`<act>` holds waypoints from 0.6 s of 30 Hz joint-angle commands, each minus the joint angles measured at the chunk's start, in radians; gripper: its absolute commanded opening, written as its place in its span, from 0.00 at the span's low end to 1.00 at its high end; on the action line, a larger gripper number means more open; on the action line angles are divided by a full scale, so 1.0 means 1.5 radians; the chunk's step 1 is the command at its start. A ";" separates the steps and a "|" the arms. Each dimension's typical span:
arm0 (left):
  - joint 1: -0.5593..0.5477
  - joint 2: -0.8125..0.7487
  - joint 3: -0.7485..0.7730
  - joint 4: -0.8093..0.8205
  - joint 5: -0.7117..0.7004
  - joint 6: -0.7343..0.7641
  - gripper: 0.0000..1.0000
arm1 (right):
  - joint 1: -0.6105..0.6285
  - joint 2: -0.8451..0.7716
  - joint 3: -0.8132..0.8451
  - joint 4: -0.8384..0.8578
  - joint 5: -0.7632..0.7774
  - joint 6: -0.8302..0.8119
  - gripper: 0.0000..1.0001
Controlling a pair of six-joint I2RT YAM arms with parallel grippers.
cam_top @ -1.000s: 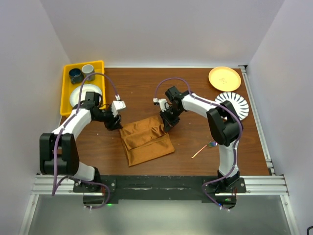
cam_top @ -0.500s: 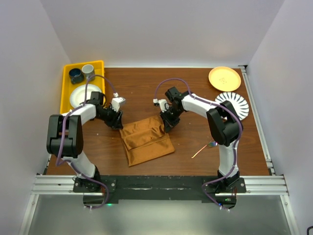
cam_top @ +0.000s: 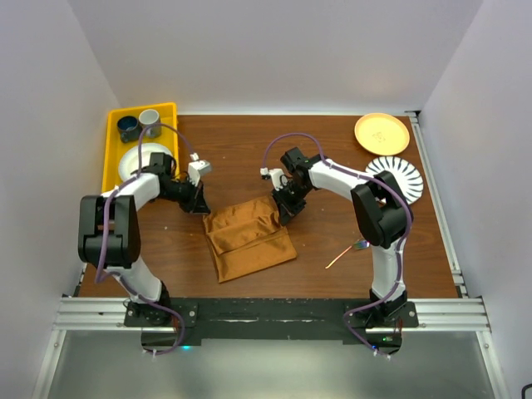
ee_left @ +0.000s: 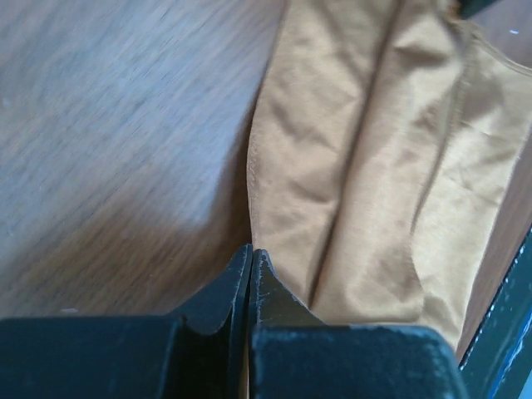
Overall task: Fold the napkin into a case and place the utensils inside
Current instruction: Fold the lower triangle-folded napkin at the center of the board.
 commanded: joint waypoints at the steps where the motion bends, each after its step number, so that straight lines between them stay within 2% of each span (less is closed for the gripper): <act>1: -0.027 -0.088 -0.005 -0.049 0.065 0.127 0.00 | 0.003 -0.006 -0.001 -0.007 -0.010 -0.007 0.01; 10: -0.148 -0.228 -0.132 -0.062 0.022 0.305 0.00 | 0.003 -0.009 -0.004 -0.017 -0.014 0.000 0.08; 15: -0.173 -0.265 -0.219 -0.081 -0.022 0.454 0.00 | 0.001 -0.023 -0.010 -0.020 -0.013 0.002 0.11; 18: -0.180 -0.280 -0.249 -0.080 -0.037 0.494 0.00 | 0.002 -0.024 -0.010 -0.020 -0.016 0.004 0.11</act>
